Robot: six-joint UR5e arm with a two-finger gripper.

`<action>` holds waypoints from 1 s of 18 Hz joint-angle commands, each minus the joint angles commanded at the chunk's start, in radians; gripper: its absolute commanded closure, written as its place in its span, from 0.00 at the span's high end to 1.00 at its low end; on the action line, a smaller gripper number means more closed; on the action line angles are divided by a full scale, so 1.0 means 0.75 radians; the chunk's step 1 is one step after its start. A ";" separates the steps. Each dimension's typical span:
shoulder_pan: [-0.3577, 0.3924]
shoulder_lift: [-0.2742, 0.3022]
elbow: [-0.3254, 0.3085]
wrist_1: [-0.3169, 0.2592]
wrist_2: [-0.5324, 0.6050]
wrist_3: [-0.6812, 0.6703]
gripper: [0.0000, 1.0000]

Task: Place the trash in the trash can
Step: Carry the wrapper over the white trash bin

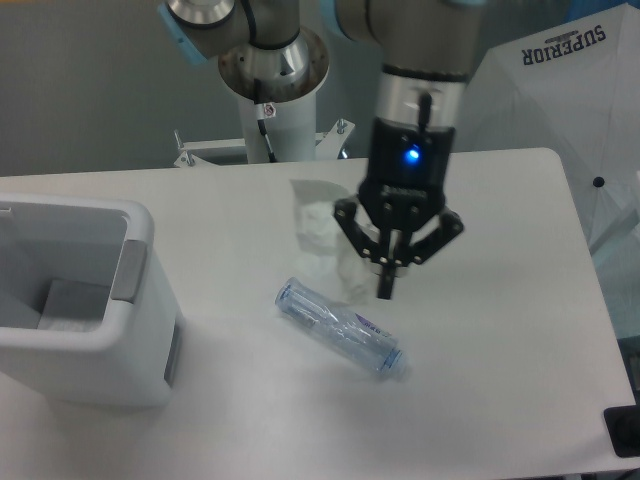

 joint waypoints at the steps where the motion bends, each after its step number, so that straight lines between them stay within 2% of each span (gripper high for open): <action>1: -0.045 0.004 0.000 0.000 -0.010 -0.024 0.00; 6: -0.172 0.033 0.000 0.002 -0.041 -0.188 0.00; 12: -0.297 0.047 0.002 0.006 -0.041 -0.270 0.00; 18: -0.405 -0.004 0.000 0.012 -0.029 -0.274 0.00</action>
